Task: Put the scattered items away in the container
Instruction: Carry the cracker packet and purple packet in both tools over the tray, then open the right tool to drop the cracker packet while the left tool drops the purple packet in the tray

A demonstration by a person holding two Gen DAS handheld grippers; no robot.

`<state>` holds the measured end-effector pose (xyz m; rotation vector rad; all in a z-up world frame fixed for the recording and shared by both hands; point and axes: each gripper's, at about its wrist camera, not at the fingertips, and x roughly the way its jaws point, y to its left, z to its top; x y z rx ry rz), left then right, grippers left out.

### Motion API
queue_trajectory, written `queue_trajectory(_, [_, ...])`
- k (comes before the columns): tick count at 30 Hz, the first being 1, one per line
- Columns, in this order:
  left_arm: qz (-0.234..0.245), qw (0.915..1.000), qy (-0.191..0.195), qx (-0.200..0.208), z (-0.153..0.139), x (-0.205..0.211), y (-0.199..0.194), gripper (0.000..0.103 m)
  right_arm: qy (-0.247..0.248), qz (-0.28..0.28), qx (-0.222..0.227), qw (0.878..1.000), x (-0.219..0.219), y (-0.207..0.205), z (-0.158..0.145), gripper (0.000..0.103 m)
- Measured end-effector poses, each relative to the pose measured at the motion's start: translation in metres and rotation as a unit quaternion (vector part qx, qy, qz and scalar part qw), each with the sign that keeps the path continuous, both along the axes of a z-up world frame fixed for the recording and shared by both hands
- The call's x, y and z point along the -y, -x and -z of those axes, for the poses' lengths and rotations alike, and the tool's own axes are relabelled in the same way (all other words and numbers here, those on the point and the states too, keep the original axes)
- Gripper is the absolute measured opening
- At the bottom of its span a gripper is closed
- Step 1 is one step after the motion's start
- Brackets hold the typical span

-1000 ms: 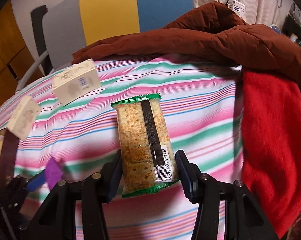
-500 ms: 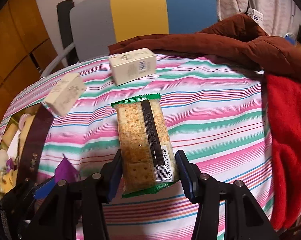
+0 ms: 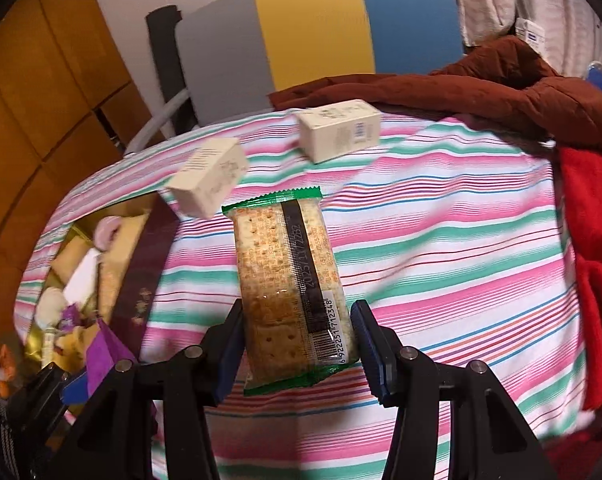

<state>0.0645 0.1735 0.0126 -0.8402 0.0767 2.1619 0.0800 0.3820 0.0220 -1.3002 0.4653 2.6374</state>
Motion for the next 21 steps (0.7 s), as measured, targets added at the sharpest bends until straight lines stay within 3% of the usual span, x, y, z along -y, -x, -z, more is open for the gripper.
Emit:
queue_trajectory(10, [-0.097, 0.9953, -0.008, -0.001, -0.004, 0.079, 0.012, 0.049, 0.017, -0.079, -0.003, 0.997, 0.071, 0.015, -0.006, 0.052])
queue_trajectory(21, [-0.206, 0.9780, -0.021, 0.027, 0.009, 0.161, 0.032, 0.049, 0.029, -0.153, -0.005, 0.988, 0.141, 0.038, -0.008, 0.052])
